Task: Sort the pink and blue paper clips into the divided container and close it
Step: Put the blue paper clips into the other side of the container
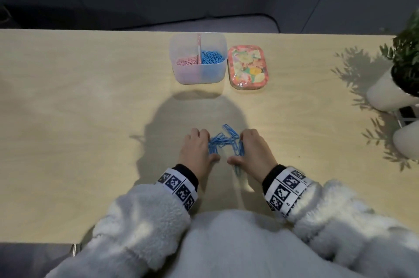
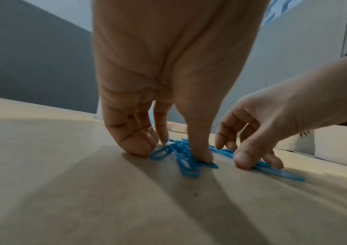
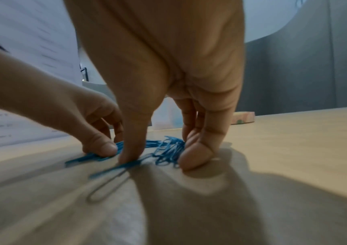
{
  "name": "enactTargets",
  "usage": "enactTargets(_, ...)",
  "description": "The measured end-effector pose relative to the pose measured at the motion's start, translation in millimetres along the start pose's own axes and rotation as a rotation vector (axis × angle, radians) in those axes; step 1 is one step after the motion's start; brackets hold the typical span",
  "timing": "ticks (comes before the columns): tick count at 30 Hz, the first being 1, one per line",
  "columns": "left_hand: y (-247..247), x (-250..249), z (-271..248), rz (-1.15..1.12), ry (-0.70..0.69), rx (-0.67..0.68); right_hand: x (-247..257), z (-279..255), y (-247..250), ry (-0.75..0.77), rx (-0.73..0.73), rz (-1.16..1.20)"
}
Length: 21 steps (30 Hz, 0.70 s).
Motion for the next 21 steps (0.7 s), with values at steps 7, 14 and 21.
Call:
enactTargets(7,6,-7,14,-0.032,-0.049,0.086,11,2,-5,0.041,0.019,0.040)
enactTargets(14,4,-11,18,0.093,-0.056,0.123,17,4,-8,0.049,0.025,-0.012)
enactTargets(21,7,-9,22,0.132,-0.096,0.166,15,13,-6,0.106,0.104,-0.021)
Point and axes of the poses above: each hand's wrist, its own z-axis towards the middle knuckle, its own y-axis out of the back of the hand, x = y × z, the point moved 3 cm from there along z, towards the middle knuckle, and after that the axes turned 6 degrees about -z, right-handed, at the moved point
